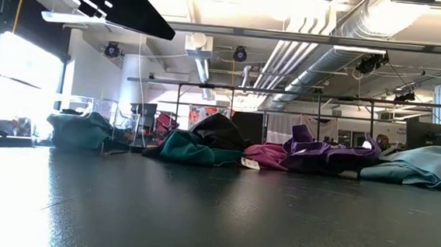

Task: Sort towels by color in basket
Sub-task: Put the brown towel into the bottom transparent bin

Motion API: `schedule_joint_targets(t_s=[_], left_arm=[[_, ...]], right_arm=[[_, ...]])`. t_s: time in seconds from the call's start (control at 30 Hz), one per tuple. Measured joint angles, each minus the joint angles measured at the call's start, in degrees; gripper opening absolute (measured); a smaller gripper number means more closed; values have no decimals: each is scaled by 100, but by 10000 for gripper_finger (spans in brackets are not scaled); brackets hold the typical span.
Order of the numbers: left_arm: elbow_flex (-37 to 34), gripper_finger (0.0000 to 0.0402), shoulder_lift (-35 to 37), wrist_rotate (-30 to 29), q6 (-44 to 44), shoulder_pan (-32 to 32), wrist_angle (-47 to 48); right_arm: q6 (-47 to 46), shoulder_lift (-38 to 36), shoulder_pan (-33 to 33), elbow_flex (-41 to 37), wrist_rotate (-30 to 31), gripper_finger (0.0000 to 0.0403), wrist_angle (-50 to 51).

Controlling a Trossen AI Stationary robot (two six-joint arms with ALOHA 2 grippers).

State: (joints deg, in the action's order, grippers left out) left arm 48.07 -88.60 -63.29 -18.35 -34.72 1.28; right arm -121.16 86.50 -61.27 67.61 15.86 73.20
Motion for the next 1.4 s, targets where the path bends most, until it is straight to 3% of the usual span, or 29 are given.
schedule_joint_targets(t_s=[0.17, 0.33, 0.43, 0.8, 1.0, 1.17, 1.4], left_arm=[[0, 53, 0, 4, 2, 0, -2], [0, 53, 0, 9, 3, 8, -3], [0, 53, 0, 13, 3, 29, -4], [0, 53, 0, 13, 7, 33, 9], [0, 53, 0, 14, 52, 33, 13], [0, 53, 0, 13, 54, 33, 15], [0, 53, 0, 14, 48, 86, 0]], right_arm=[[14, 5, 290, -1256, -729, 77, -1308], [283, -8, 467, -1850, -910, 60, -1754], [541, 5, 477, -1631, -788, 58, -1420], [562, 7, 60, 397, -350, 58, 657], [-181, 7, -245, 1091, -206, 58, 1379], [-927, 16, -348, 792, -753, 57, 1632], [-936, 22, -165, -483, -954, 57, 235]])
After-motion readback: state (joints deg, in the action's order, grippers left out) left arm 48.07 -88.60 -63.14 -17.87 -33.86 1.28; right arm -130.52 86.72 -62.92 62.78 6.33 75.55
